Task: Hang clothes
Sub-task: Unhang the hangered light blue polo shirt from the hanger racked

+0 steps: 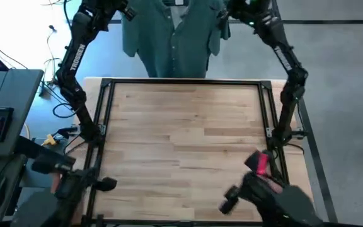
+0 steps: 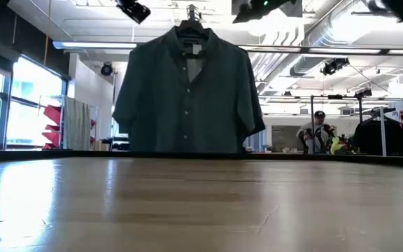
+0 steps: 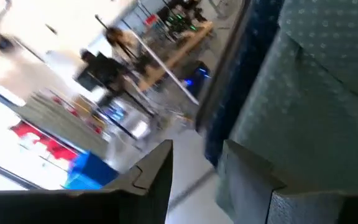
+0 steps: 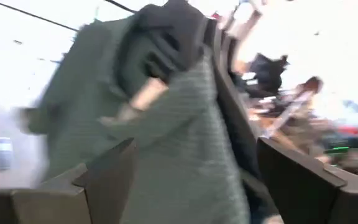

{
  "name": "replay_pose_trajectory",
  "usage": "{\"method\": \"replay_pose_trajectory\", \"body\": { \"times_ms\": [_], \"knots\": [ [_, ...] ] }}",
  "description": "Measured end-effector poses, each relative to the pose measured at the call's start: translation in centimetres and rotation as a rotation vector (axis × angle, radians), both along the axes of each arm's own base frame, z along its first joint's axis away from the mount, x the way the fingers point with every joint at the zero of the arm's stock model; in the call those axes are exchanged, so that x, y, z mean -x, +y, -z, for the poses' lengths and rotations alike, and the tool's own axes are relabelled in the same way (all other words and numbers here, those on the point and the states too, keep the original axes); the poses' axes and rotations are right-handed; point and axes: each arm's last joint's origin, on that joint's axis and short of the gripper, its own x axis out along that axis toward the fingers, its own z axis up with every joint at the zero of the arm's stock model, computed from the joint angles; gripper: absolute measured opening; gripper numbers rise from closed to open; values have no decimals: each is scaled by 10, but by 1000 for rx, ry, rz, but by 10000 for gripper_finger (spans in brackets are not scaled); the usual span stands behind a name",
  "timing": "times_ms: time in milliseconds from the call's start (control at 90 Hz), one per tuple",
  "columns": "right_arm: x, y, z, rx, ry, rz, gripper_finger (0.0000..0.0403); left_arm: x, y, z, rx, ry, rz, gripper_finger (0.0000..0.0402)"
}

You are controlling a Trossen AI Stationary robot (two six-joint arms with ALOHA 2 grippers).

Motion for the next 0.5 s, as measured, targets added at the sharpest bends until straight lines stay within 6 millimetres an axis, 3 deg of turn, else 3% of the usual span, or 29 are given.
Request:
{"method": "replay_pose_trajectory", "body": {
  "times_ms": [133,289,500],
  "knots": [
    [36,-4,-2,-178,-62,-81,309,5,-20,4,187,-181,118,115],
    [68,-35,19,-343,-99,-50,309,-2,-34,22,456,-283,210,115],
    [75,-83,55,-393,-157,-75,309,-31,-54,33,559,-238,272,115]
  ]
}}
